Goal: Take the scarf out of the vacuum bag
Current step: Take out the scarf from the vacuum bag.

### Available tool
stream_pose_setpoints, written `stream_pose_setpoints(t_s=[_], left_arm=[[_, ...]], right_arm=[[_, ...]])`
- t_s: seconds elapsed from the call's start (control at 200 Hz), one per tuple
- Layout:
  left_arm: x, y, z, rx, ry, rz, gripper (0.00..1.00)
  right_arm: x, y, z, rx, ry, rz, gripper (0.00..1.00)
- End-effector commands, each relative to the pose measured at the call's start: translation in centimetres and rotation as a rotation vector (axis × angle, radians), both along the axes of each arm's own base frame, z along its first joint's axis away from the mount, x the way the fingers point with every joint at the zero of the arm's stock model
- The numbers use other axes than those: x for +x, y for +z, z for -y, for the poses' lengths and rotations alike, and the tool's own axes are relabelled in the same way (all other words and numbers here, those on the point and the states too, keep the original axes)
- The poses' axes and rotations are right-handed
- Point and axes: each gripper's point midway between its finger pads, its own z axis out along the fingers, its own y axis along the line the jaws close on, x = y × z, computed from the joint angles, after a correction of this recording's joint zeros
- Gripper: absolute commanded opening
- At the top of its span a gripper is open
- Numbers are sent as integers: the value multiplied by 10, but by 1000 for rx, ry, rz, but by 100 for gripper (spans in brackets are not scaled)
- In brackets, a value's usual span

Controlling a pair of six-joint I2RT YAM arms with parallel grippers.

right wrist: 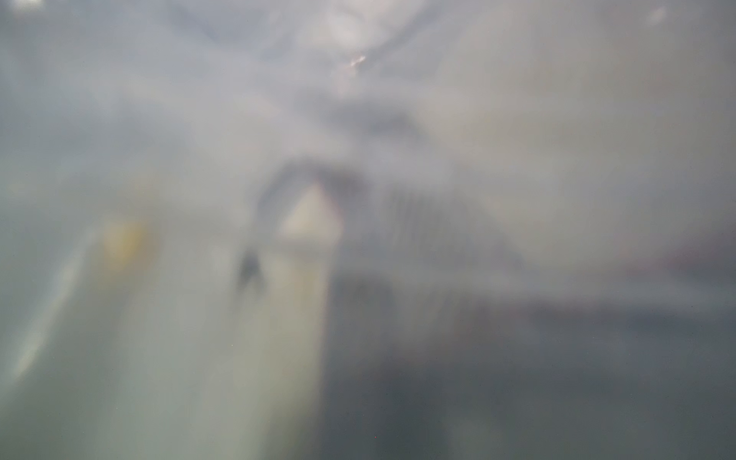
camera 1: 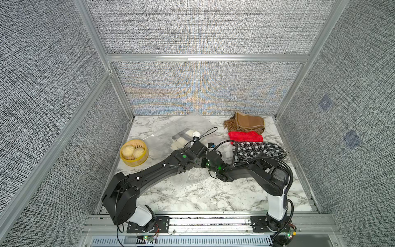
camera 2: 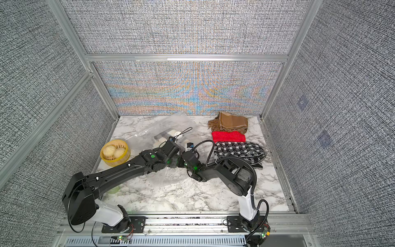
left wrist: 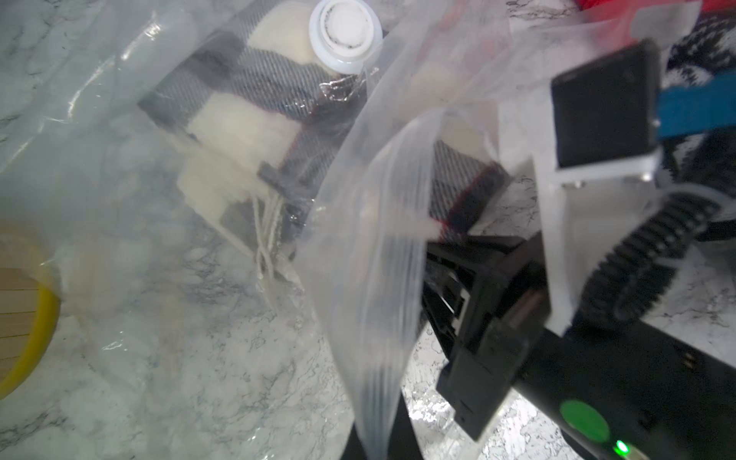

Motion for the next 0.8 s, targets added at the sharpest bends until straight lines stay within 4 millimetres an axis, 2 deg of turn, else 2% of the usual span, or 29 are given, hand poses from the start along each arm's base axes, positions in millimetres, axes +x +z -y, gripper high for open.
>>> stream_pose_setpoints(t_s=[0.0, 0.115, 0.305, 0.485, 0.63, 0.796], left_arm=[[7, 2, -5, 22, 31, 24, 0], [10, -2, -8, 45, 44, 21, 0], [14, -11, -9, 72, 54, 8, 0], [14, -14, -7, 71, 51, -2, 0], [14, -14, -9, 74, 54, 3, 0], [14, -15, -8, 71, 54, -3, 0]], right_arm=[[-14, -3, 6, -13, 24, -22, 0], [-27, -5, 14, -33, 33, -37, 0], [-45, 7, 18, -84, 70, -57, 0], [-61, 4, 21, -80, 112, -106, 0], [-77, -2, 36, -94, 129, -161, 0], [-92, 8, 58, -166, 131, -192, 0]])
